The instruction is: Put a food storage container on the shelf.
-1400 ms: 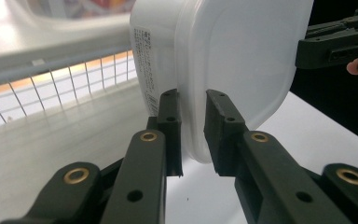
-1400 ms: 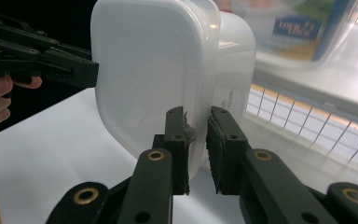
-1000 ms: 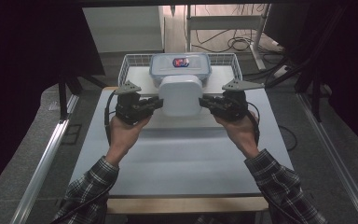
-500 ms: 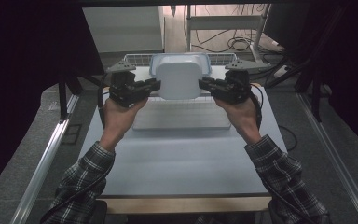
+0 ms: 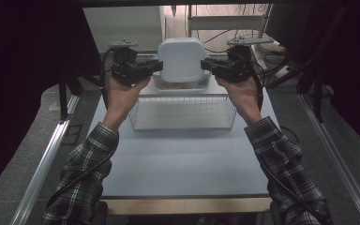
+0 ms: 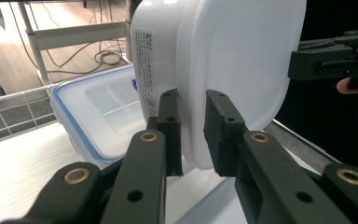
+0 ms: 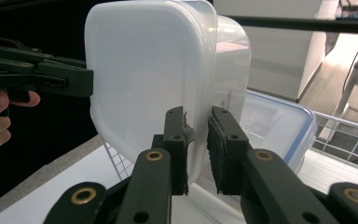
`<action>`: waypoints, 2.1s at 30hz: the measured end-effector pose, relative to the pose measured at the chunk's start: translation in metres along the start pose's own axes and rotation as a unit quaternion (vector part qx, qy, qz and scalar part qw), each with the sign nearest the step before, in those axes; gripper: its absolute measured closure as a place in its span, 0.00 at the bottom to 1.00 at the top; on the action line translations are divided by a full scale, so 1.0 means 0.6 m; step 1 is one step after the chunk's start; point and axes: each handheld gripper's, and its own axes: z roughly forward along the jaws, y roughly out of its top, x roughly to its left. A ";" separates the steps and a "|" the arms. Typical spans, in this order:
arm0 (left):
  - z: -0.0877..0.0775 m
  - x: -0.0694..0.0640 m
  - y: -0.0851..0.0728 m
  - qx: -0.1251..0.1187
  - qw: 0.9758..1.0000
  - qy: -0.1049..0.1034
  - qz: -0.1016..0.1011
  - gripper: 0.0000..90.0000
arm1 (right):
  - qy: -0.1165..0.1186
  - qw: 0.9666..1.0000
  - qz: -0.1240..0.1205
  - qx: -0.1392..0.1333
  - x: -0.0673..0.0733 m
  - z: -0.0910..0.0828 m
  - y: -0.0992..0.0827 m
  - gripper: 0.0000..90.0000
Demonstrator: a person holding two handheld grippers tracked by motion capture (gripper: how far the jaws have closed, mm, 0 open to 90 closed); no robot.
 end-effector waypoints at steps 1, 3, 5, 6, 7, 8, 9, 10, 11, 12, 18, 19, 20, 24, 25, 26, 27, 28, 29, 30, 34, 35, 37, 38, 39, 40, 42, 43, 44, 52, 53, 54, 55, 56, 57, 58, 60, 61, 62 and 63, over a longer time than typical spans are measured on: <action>0.002 0.002 0.002 0.001 1.000 -0.001 -0.002 0.85 | 0.002 1.000 0.006 0.002 -0.005 0.003 0.002 0.86; 0.006 0.007 0.005 -0.001 1.000 -0.009 -0.009 0.85 | 0.004 1.000 0.011 0.006 -0.010 0.008 0.005 0.85; 0.012 0.012 0.008 0.002 1.000 -0.015 -0.015 0.84 | 0.002 1.000 0.016 0.007 -0.015 0.012 0.006 0.82; 0.014 0.014 0.009 0.002 1.000 -0.014 -0.019 0.84 | 0.001 1.000 0.018 0.010 -0.017 0.015 0.007 0.81; 0.017 0.016 0.010 -0.001 1.000 -0.015 -0.019 0.84 | 0.004 1.000 0.021 0.010 -0.020 0.017 0.008 0.80; 0.019 0.017 0.012 -0.003 1.000 -0.016 -0.022 0.83 | 0.006 1.000 0.025 0.008 -0.023 0.019 0.009 0.79; 0.021 0.018 0.014 -0.004 1.000 -0.015 -0.023 0.82 | 0.006 1.000 0.029 0.008 -0.025 0.021 0.010 0.79; 0.023 0.019 0.015 -0.004 1.000 -0.013 -0.021 0.81 | 0.006 0.999 0.032 0.008 -0.027 0.023 0.012 0.78; 0.026 0.020 0.017 -0.002 1.000 -0.010 -0.020 0.80 | 0.006 0.999 0.033 0.007 -0.029 0.026 0.014 0.78; 0.028 0.021 0.019 -0.001 1.000 -0.006 -0.020 0.79 | 0.007 0.999 0.036 0.008 -0.030 0.029 0.016 0.77; 0.041 0.030 0.033 0.006 1.000 -0.003 -0.030 0.73 | -0.009 0.999 0.035 0.022 -0.032 0.047 0.026 0.70; 0.043 0.031 0.035 0.006 0.999 -0.003 -0.032 0.73 | -0.009 0.999 0.035 0.023 -0.034 0.049 0.027 0.70; 0.045 0.033 0.036 0.007 0.999 -0.003 -0.034 0.72 | -0.006 0.999 0.039 0.025 -0.036 0.050 0.029 0.70; 0.053 0.034 0.041 0.012 0.999 0.008 -0.034 0.67 | -0.011 0.999 0.041 0.031 -0.039 0.058 0.034 0.66; 0.055 0.035 0.042 0.012 0.999 0.013 -0.032 0.65 | -0.013 0.999 0.039 0.032 -0.039 0.060 0.035 0.65; 0.056 0.036 0.043 0.012 0.999 0.017 -0.033 0.64 | -0.013 0.999 0.040 0.034 -0.039 0.062 0.037 0.64; 0.058 0.039 0.044 0.012 0.999 0.017 -0.034 0.63 | -0.012 0.998 0.040 0.037 -0.040 0.063 0.039 0.63; 0.060 0.041 0.045 0.011 0.999 0.017 -0.036 0.62 | -0.013 0.998 0.043 0.040 -0.041 0.065 0.041 0.63; 0.062 0.042 0.046 0.011 0.999 0.020 -0.036 0.61 | -0.012 0.998 0.048 0.042 -0.043 0.066 0.042 0.62; 0.064 0.044 0.047 0.010 0.999 0.021 -0.037 0.59 | -0.012 0.998 0.051 0.045 -0.045 0.068 0.044 0.60; 0.072 0.051 0.056 0.011 0.999 0.029 -0.040 0.58 | -0.030 0.998 0.047 0.031 -0.048 0.076 0.048 0.59; 0.074 0.053 0.057 0.013 0.999 0.030 -0.042 0.57 | -0.036 0.998 0.044 0.029 -0.048 0.079 0.050 0.59; 0.079 0.056 0.060 0.011 0.999 0.030 -0.044 0.58 | -0.050 0.998 0.037 0.028 -0.047 0.083 0.053 0.59; 0.081 0.057 0.062 0.011 0.998 0.031 -0.044 0.58 | -0.058 0.997 0.035 0.028 -0.048 0.085 0.054 0.60; 0.082 0.059 0.063 0.012 0.998 0.030 -0.045 0.58 | -0.059 0.997 0.037 0.026 -0.048 0.088 0.055 0.60; 0.084 0.062 0.064 0.012 0.999 0.028 -0.044 0.58 | -0.060 0.997 0.040 0.025 -0.050 0.089 0.056 0.60; 0.086 0.063 0.064 0.009 0.999 0.028 -0.044 0.59 | -0.060 0.997 0.041 0.024 -0.052 0.092 0.056 0.61; 0.086 0.063 0.065 0.012 0.999 0.028 -0.036 0.59 | -0.061 0.997 0.040 0.025 -0.053 0.092 0.057 0.61; 0.087 0.063 0.065 0.012 0.999 0.028 -0.033 0.59 | -0.062 0.997 0.039 0.025 -0.053 0.092 0.057 0.61; 0.067 0.053 0.068 0.001 1.000 0.016 -0.006 0.48 | -0.044 0.998 0.030 0.014 -0.051 0.080 0.058 0.52; 0.063 0.051 0.068 -0.002 1.000 0.011 -0.005 0.46 | -0.040 0.999 0.028 0.011 -0.050 0.077 0.057 0.50; 0.059 0.050 0.066 -0.002 1.000 0.006 -0.001 0.43 | -0.037 0.999 0.025 0.009 -0.049 0.074 0.056 0.47; 0.056 0.048 0.065 -0.002 1.000 0.003 0.003 0.41 | -0.034 0.999 0.020 0.009 -0.049 0.072 0.055 0.44; 0.053 0.047 0.063 -0.001 1.000 0.000 0.013 0.39 | -0.027 0.999 0.016 0.014 -0.049 0.071 0.054 0.40; 0.051 0.045 0.060 -0.001 1.000 -0.001 0.018 0.37 | -0.021 0.999 0.013 0.021 -0.048 0.070 0.052 0.37; 0.049 0.044 0.057 0.000 1.000 -0.004 0.021 0.35 | -0.020 1.000 0.007 0.022 -0.046 0.069 0.050 0.34; 0.046 0.043 0.049 0.000 0.999 -0.017 0.027 0.31 | -0.022 1.000 -0.007 0.021 -0.043 0.065 0.046 0.30; 0.045 0.043 0.045 0.003 0.999 -0.022 0.030 0.29 | -0.019 1.000 -0.008 0.022 -0.041 0.064 0.044 0.29; 0.043 0.041 0.040 0.003 0.999 -0.026 0.030 0.28 | -0.014 1.000 -0.011 0.022 -0.040 0.063 0.042 0.28; 0.042 0.040 0.034 0.002 0.999 -0.032 0.033 0.27 | -0.010 1.000 -0.014 0.022 -0.039 0.062 0.039 0.26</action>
